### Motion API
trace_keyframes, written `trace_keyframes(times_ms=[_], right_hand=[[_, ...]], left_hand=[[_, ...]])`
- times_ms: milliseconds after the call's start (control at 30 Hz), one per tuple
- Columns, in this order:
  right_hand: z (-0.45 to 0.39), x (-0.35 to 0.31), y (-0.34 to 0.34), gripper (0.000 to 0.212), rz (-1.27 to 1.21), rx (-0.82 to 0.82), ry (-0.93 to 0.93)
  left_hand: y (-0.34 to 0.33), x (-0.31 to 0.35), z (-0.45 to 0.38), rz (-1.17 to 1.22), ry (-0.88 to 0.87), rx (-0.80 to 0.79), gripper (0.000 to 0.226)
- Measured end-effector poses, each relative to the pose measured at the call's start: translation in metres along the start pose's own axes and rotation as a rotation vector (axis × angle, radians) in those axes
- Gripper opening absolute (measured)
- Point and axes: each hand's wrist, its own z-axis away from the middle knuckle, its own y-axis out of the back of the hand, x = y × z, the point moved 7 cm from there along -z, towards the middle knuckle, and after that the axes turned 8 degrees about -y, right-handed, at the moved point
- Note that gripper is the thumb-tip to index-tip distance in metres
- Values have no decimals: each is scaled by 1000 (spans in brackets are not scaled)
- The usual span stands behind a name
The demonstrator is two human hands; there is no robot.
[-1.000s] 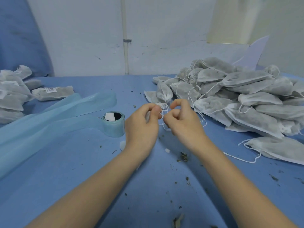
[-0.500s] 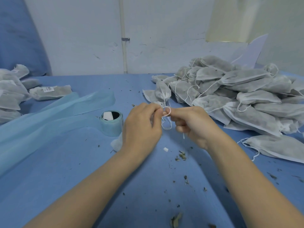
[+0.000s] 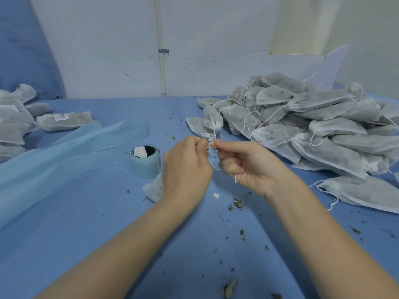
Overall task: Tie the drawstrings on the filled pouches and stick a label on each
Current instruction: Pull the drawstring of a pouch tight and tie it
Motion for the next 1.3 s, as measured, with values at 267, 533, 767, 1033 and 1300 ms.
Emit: trace_keyframes(times_ms=[267,533,767,1033,1300], right_hand=[[-1,10,-16,16,-323,-163,-142],[2,4,-7,8,-238,-70,-73],[2,-3,6,11,-71,106,54],[17,-21,5,12,465,212,284],[21,-28,8,7,527,344,532]], left_hand=[[-8,-3,7,80,-14,-53,16],[15,13,4,180,-163,177,16],[25,15,2,-79,-299,287,6],[12,7,-1,-157,-192,143,14],[12,2,-3,-138,-84,174,17]])
